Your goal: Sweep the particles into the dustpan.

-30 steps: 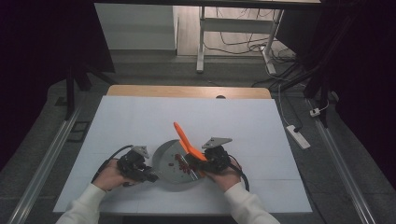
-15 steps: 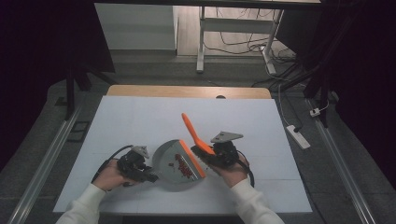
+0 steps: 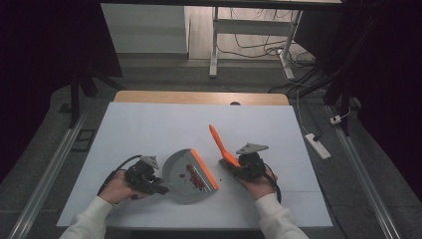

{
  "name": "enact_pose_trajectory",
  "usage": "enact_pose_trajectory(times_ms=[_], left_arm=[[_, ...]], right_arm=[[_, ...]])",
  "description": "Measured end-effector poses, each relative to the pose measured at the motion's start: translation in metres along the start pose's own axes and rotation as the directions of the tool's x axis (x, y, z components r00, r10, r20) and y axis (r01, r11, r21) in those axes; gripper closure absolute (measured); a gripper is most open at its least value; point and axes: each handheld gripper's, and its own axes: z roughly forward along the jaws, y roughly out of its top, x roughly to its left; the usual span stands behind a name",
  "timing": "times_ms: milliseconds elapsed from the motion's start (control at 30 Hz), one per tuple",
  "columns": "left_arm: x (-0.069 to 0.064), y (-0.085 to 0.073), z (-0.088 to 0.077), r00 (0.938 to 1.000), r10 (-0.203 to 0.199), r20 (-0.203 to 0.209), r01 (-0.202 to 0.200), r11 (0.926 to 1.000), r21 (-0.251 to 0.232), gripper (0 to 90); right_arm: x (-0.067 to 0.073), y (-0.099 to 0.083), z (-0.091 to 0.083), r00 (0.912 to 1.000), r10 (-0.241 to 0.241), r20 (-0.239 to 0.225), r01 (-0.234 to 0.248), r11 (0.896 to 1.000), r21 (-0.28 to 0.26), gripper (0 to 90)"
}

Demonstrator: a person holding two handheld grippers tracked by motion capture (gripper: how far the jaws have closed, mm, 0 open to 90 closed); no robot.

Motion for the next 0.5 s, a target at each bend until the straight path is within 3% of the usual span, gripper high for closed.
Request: enact_pose_trajectory(times_ms=[300,400,467,500], left_arm=[[0.0,0.0,0.0,1.0,0.0,-0.002,0.0,1.0,-0.001,61.7],[0.001,0.0,0.0,1.0,0.005,-0.002,-0.005,1.0,0.007,61.7],[0.001,0.0,0.0,1.0,0.007,-0.002,-0.007,0.9999,0.009,61.7],[0.001,0.0,0.0,1.0,0.007,-0.003,-0.007,0.9999,0.009,61.7]], right_arm=[[0.027,-0.004,0.001,0.998,-0.038,-0.051,0.039,0.999,0.021,69.9],[0.035,-0.003,0.004,0.9946,-0.024,-0.101,0.026,1.0,0.011,69.9],[0.04,0.0,0.003,0.993,-0.044,-0.11,0.043,0.999,-0.007,69.9],[0.04,0.002,0.002,0.9878,-0.03,-0.153,0.026,0.999,-0.029,69.9]])
